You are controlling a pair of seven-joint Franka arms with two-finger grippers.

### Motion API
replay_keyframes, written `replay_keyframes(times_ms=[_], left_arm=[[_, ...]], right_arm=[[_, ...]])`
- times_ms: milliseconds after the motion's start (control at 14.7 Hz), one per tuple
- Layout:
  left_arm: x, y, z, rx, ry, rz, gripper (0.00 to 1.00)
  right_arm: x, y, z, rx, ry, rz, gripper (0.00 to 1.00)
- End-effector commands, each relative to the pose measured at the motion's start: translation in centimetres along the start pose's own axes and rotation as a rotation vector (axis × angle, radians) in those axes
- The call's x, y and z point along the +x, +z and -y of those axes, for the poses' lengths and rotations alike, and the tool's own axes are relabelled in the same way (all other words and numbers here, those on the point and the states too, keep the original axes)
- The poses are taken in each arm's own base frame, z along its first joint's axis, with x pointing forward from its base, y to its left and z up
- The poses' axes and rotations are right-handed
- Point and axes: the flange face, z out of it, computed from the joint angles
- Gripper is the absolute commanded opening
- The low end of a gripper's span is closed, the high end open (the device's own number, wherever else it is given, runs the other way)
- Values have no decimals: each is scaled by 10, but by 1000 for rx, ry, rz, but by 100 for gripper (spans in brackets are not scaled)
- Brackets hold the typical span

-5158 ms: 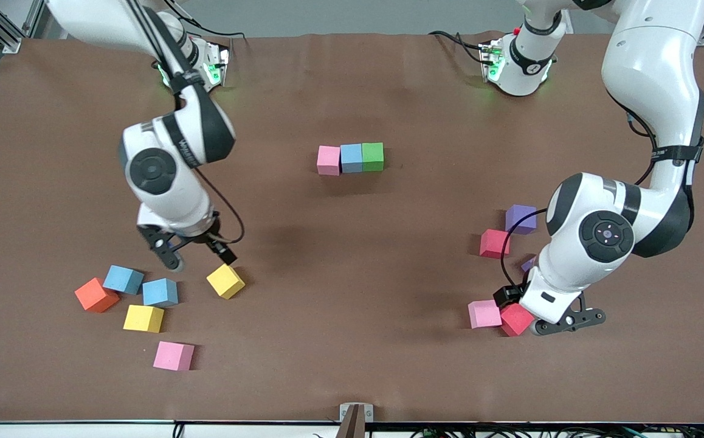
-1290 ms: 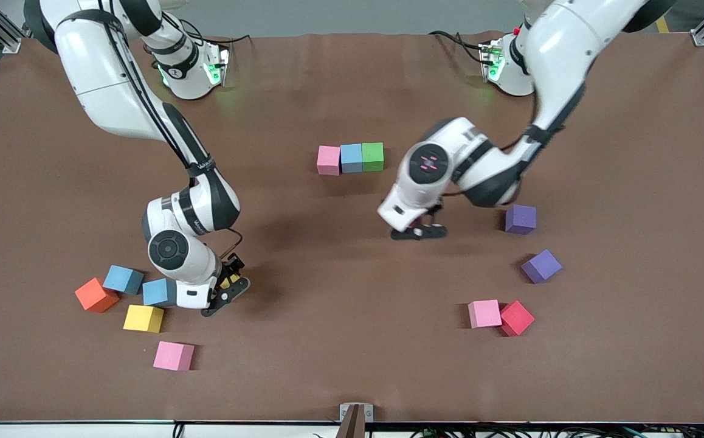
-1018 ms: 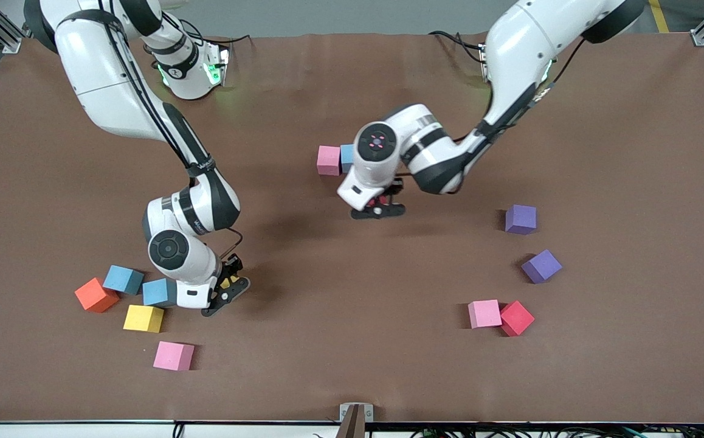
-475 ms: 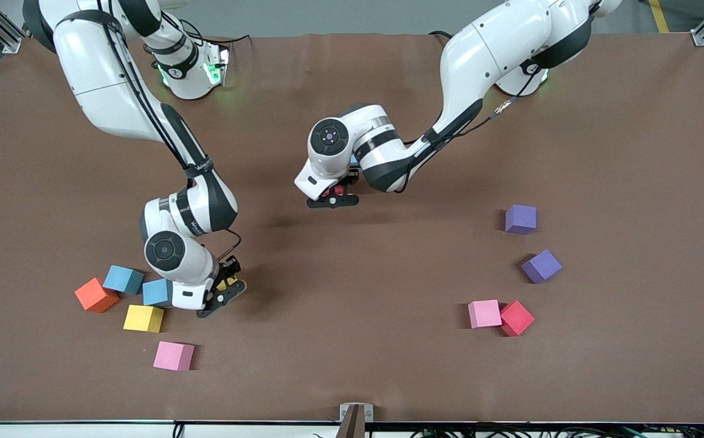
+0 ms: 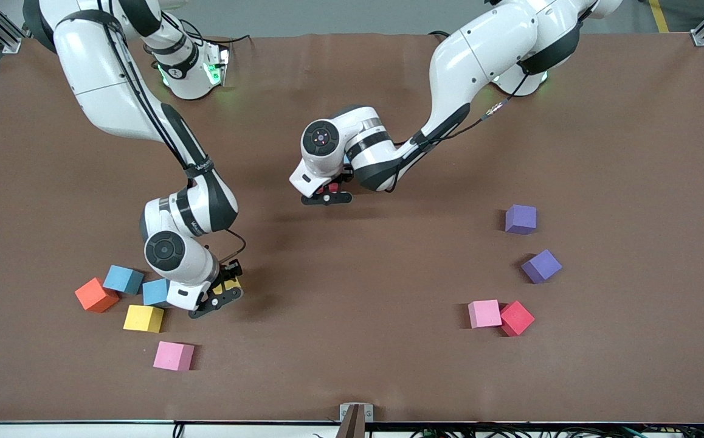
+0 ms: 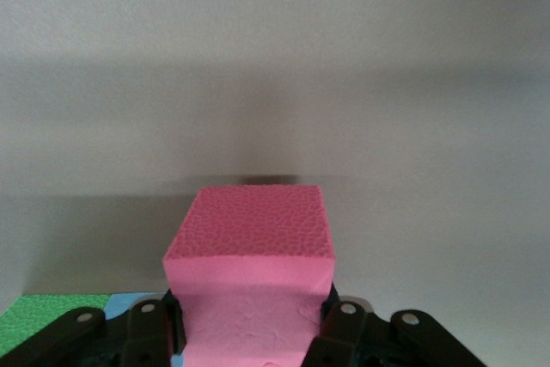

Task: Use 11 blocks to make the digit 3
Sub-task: 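Carry the red cube to the pink cube with the left gripper, then lower the red cube beside the pink cube and open the left gripper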

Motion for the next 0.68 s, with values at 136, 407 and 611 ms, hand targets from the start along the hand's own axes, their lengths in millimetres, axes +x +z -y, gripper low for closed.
replay_keyframes(times_ms=[136, 407, 611], left_arm=[[0, 10, -6, 3, 15, 20, 27], [-2, 12, -6, 7, 18, 23, 30], [-3, 17, -6, 12, 20, 27, 30]], right_arm=[[0, -8, -3, 13, 58, -11, 15], [2, -14, -5, 12, 121, -20, 11], [2, -15, -6, 12, 124, -22, 11]])
